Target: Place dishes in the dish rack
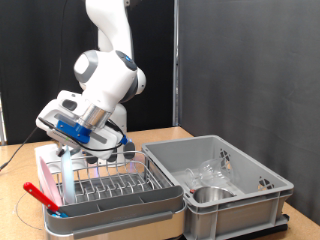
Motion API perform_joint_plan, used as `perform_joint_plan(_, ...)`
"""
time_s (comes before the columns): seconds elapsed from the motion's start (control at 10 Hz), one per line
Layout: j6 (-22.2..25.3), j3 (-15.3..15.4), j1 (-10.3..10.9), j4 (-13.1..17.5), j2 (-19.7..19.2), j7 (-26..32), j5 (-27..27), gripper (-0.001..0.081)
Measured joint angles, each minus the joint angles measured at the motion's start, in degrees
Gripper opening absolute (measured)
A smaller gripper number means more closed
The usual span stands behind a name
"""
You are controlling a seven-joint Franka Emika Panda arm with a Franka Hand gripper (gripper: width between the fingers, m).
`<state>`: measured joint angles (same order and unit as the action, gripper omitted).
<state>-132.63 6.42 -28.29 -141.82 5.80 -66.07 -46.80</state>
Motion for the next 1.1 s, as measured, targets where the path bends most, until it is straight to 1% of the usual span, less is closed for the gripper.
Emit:
perform_joint_plan(0.1, 0.01, -0.08, -0.01, -0.36, 0.01, 0.84, -0.02, 0.0039)
perform_joint_plan(0.2, 0.0, -0.15, -0.01, -0.88, 0.07, 1.63, -0.06, 0.0218)
perform_joint_plan(0.3, -0.03, -0.19, -0.01, -1.47, 0.23, 1.84, -0.2, 0.0218)
perform_joint_plan(0.4, -0.1, -0.24, -0.02, -1.99, 0.46, 1.84, -0.28, 0.04)
perform_joint_plan(0.5, -0.29, -0.4, -0.02, -2.32, 0.72, 1.84, -0.28, 0.0543)
perform_joint_plan(0.6, -1.11, -0.71, -0.09, -2.52, 1.29, 1.84, -0.28, 0.0543)
perform_joint_plan(0.7, -2.57, -1.34, -0.19, -2.8, 2.54, 2.01, -0.21, 0.0722)
perform_joint_plan(0.8, -3.16, -2.16, -0.27, -3.02, 4.48, 3.61, 0.83, 0.0722)
perform_joint_plan(0.9, -3.12, -2.9, -0.26, -3.11, 6.65, 6.06, 2.7, 0.0793)
perform_joint_plan(1.0, -2.65, -3.47, -0.26, -3.12, 8.71, 8.53, 4.58, 0.0806)
perform_joint_plan(1.1, -0.75, -3.59, -0.25, -2.92, 10.47, 10.19, 5.65, 0.0806)
